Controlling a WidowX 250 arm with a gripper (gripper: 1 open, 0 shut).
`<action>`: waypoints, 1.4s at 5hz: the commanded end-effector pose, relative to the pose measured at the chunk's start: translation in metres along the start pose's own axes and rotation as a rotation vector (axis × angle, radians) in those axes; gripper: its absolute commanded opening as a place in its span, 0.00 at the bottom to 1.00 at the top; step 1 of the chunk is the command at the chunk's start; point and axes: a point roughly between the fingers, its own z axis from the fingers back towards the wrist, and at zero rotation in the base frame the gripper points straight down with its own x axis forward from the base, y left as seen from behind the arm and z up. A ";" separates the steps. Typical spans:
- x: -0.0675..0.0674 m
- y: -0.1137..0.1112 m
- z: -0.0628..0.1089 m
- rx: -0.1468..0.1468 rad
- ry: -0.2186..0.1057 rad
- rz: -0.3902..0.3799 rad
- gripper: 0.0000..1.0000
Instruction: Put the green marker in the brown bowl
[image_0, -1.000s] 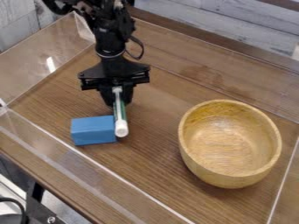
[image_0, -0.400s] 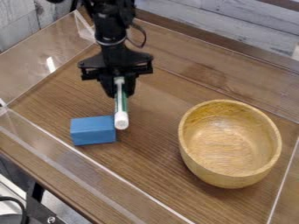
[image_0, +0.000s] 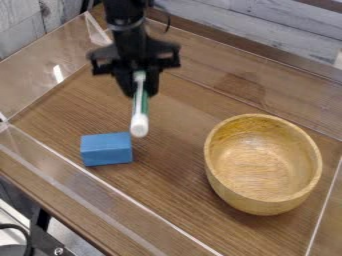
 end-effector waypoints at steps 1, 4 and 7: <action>0.004 -0.017 0.038 -0.070 -0.060 -0.067 0.00; -0.059 -0.060 0.059 -0.136 -0.063 -0.284 0.00; -0.109 -0.110 0.053 -0.175 -0.121 -0.381 0.00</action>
